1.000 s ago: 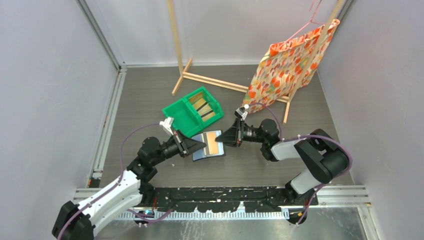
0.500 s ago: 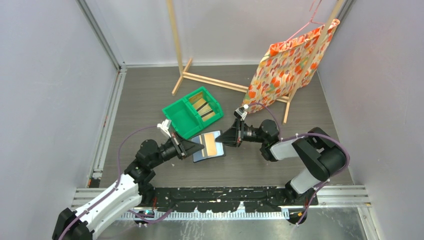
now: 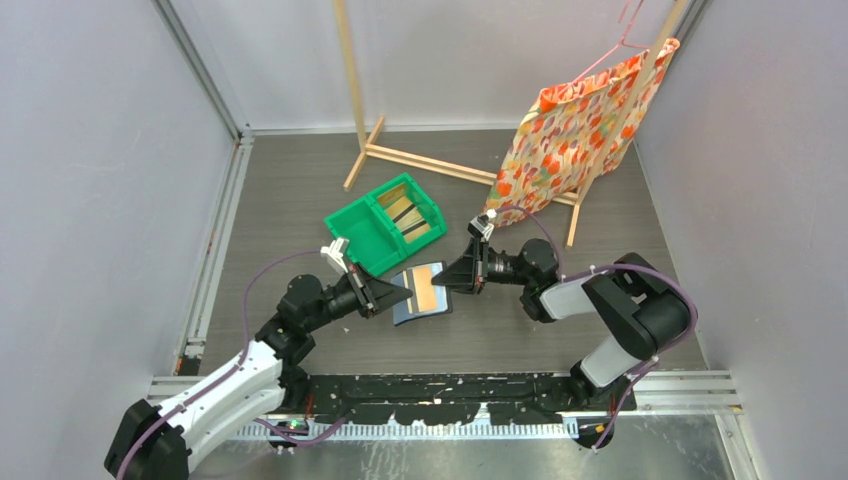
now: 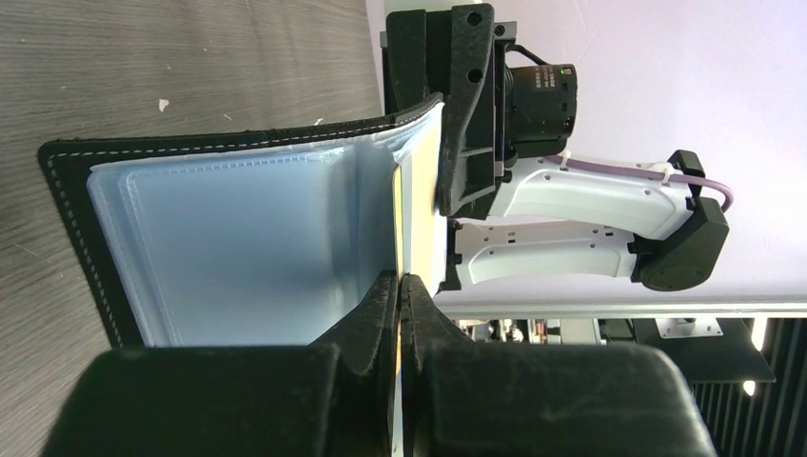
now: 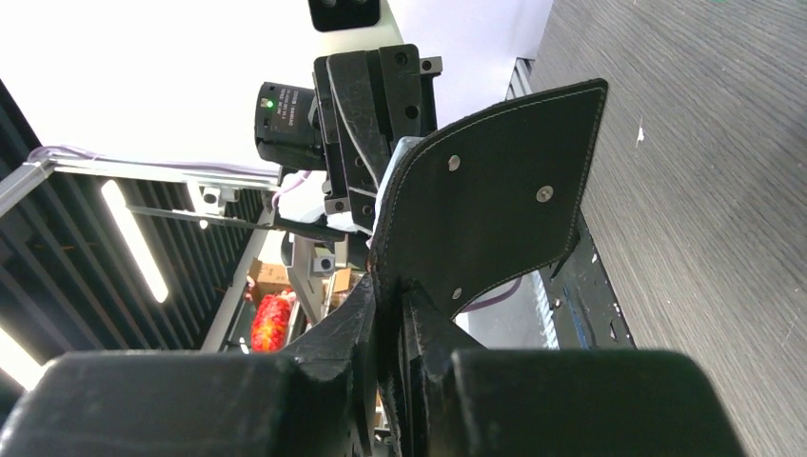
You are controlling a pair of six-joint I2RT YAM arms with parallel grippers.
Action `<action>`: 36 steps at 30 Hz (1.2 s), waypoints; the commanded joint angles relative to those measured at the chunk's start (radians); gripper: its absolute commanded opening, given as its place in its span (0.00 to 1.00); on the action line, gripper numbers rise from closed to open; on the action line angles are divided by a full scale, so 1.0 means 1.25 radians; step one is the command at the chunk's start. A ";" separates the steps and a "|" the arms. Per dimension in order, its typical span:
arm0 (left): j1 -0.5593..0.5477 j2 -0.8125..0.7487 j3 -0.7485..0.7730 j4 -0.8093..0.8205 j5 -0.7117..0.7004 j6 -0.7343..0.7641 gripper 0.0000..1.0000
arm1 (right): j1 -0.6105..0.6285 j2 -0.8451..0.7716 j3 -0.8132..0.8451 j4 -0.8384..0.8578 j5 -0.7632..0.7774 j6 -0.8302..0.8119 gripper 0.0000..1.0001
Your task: Take the credit cards out of the card holder
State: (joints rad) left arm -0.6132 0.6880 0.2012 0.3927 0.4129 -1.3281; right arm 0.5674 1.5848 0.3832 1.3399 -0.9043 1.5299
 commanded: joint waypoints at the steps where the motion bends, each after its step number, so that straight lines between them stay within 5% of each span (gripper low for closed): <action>1: 0.003 0.000 0.019 0.026 0.005 0.010 0.01 | 0.007 0.007 0.023 0.072 -0.021 0.008 0.18; 5: 0.003 0.001 0.023 0.026 0.007 0.009 0.01 | 0.008 0.011 0.027 0.072 -0.021 0.008 0.18; 9: 0.004 0.002 0.027 0.025 0.006 0.013 0.00 | 0.009 0.021 0.024 0.072 -0.010 0.006 0.01; 36: 0.023 -0.176 0.003 -0.160 0.006 0.027 0.01 | -0.010 -0.027 -0.022 0.071 0.040 0.000 0.01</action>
State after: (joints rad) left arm -0.5995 0.4904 0.1932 0.2379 0.3943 -1.3262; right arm 0.5644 1.5818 0.3660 1.3689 -0.8761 1.5330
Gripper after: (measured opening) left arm 0.012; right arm 0.054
